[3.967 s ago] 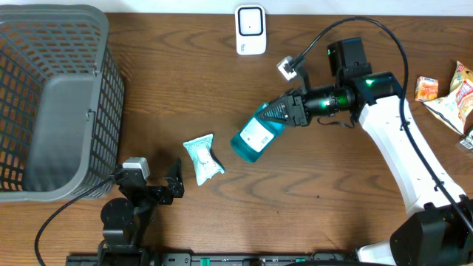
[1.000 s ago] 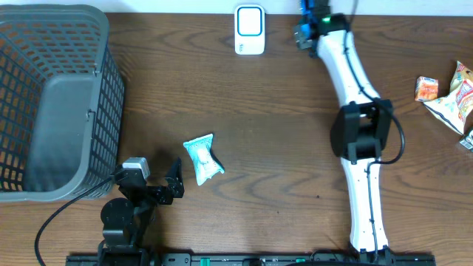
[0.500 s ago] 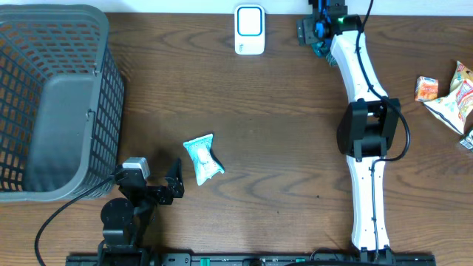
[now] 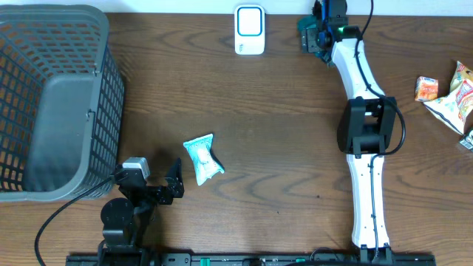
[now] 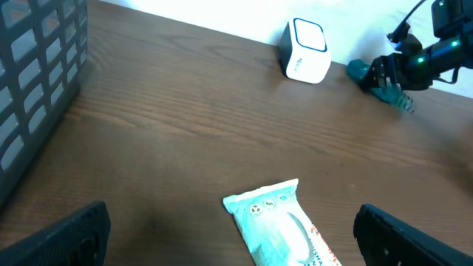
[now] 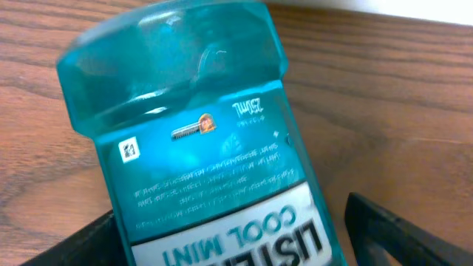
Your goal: Scan the item barcode
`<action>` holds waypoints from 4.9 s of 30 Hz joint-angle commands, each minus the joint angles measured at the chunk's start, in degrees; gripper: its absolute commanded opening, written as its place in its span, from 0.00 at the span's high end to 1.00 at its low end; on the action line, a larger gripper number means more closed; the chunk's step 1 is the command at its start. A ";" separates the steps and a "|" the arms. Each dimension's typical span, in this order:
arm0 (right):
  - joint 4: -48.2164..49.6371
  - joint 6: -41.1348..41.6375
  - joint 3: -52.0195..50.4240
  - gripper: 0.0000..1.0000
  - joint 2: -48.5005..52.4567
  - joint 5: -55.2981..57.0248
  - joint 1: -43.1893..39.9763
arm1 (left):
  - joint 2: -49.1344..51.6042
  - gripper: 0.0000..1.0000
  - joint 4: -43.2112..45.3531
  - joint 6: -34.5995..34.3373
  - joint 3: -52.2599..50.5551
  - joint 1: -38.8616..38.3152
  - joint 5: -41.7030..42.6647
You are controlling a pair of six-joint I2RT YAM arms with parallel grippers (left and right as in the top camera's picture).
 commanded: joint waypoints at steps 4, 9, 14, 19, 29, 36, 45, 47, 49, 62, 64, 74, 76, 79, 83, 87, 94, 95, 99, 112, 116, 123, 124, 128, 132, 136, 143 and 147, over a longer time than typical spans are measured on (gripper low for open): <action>-12.50 0.24 0.26 0.23 4.48 1.07 -0.72 | -0.31 0.02 -1.05 0.13 -1.11 -0.22 0.28; -24.44 0.13 0.33 0.27 4.00 1.20 -0.70 | -0.31 0.02 -1.05 0.13 -1.11 -0.22 0.28; -36.70 3.41 0.33 0.20 4.00 1.20 -0.55 | -0.31 0.02 -1.05 0.13 -1.11 -0.22 0.28; -39.23 7.32 0.52 0.01 1.97 1.25 0.02 | -0.31 0.02 -1.05 0.13 -1.11 -0.22 0.28; -19.28 9.75 1.88 0.01 -5.66 0.70 -0.83 | -0.33 0.02 -1.05 0.13 -1.11 -0.22 0.28; -9.90 4.00 1.81 0.01 0.00 -1.03 -1.33 | -0.31 0.02 -1.05 0.15 -1.11 -0.22 0.28; -10.47 -1.31 1.81 0.06 3.80 -3.48 -0.33 | -0.31 0.02 -1.05 0.15 -1.11 -0.22 0.28; -11.06 -1.27 1.84 0.27 3.80 -3.28 -0.46 | -0.31 0.02 -1.05 0.13 -1.11 -0.22 0.28; -11.10 -1.25 1.84 0.43 3.78 -3.28 -0.59 | -0.31 0.02 -1.05 0.13 -1.11 -0.22 0.28; -30.01 1.38 1.88 0.57 0.98 -3.10 -0.42 | -0.31 0.02 -1.05 0.13 -1.11 -0.22 0.28; -37.13 4.15 1.88 0.59 0.02 -4.00 -0.26 | -0.33 0.02 -1.05 0.15 -1.11 -0.22 0.28; -50.18 8.52 1.88 0.01 -1.27 -8.85 1.25 | -0.31 0.02 -1.05 0.15 -1.11 -0.22 0.28; -50.64 9.46 1.79 0.01 -1.16 -8.35 1.36 | -0.31 0.02 -1.05 0.15 -1.11 -0.22 0.28; -50.80 10.43 1.49 0.01 -1.16 -6.97 1.75 | -0.31 0.02 -1.05 0.13 -1.11 -0.22 0.28; -49.86 13.03 -0.22 0.01 -1.14 -1.84 2.10 | -0.31 0.02 -1.05 0.15 -1.11 -0.22 0.28; -47.19 13.11 -4.31 0.04 -1.14 -1.09 1.95 | -0.31 0.02 -1.05 0.13 -1.11 -0.22 0.28; -41.44 12.66 -12.02 0.40 -1.14 -1.09 0.94 | -0.31 0.02 -1.05 0.15 -1.11 -0.22 0.28; -41.13 12.66 -12.00 0.47 -1.14 -1.09 0.96 | -0.31 0.02 -1.05 0.13 -1.11 -0.22 0.28; -40.65 12.26 -11.56 0.62 -1.18 -1.16 0.96 | -0.31 0.02 -1.05 0.15 -1.11 -0.22 0.28; -51.41 8.28 -0.76 0.73 -2.03 -3.78 1.99 | -0.31 0.02 -1.05 0.13 -1.11 -0.22 0.28; -56.35 8.15 6.54 0.74 -2.03 -4.63 3.04 | -0.31 0.02 -1.05 0.13 -1.11 -0.22 0.28; -57.46 5.60 14.88 0.75 -3.61 -10.19 5.86 | -0.31 0.02 -1.05 0.13 -1.11 -0.22 0.28; -57.46 5.53 15.78 0.75 -4.22 -10.16 6.64 | -0.31 0.02 -1.05 0.13 -1.11 -0.22 0.28; -56.41 3.02 16.61 0.76 -6.34 -10.14 8.92 | -0.31 0.02 -1.05 0.13 -1.11 -0.22 0.28; -55.54 3.02 16.61 0.76 -7.17 -10.16 10.12 | -0.31 0.02 -1.05 0.13 -1.11 -0.22 0.28; -54.01 2.21 16.63 0.77 -7.58 -10.38 10.95 | -0.31 0.02 -1.05 0.15 -1.11 -0.22 0.28; -50.16 -4.96 16.63 0.76 -13.25 -17.64 13.53 | -0.31 0.02 -1.05 0.13 -1.11 -0.22 0.28; -52.24 -5.35 16.61 0.76 -14.23 -19.19 15.30 | -0.31 0.02 -1.05 0.13 -1.11 -0.22 0.28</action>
